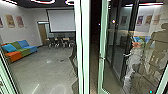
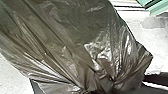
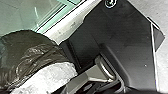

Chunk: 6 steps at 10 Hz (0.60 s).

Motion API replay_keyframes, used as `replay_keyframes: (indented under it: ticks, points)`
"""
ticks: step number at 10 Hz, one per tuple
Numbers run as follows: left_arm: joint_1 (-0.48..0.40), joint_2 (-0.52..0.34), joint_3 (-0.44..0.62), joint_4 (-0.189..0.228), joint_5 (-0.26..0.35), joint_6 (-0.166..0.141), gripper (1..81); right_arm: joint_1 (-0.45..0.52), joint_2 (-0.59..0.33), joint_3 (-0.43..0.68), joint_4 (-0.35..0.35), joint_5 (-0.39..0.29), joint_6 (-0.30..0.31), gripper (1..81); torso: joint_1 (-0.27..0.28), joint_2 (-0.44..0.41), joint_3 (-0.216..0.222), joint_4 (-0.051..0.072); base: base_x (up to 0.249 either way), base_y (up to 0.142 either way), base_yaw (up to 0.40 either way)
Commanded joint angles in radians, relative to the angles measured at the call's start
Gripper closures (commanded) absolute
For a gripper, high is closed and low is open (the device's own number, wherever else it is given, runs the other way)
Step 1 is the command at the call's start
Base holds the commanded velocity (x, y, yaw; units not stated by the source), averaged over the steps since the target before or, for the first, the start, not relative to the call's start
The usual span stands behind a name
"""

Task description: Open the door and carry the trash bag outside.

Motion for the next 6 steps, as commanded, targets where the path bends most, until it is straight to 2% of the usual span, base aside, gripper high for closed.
replay_keyframes:
  ticks: [1,6]
  points:
    - [-0.072,-0.006,0.003,0.011,0.059,0.009,81.1,0.048,-0.005,0.011,-0.019,-0.042,-0.004,1.0,0.001,0.000,0.000,0.000,0.000,0.000,0.000]
    - [-0.072,-0.006,0.000,0.017,0.060,0.007,81.1,0.047,-0.003,0.009,-0.019,-0.040,-0.004,1.0,0.001,0.000,0.000,0.000,0.000,0.000,0.000]
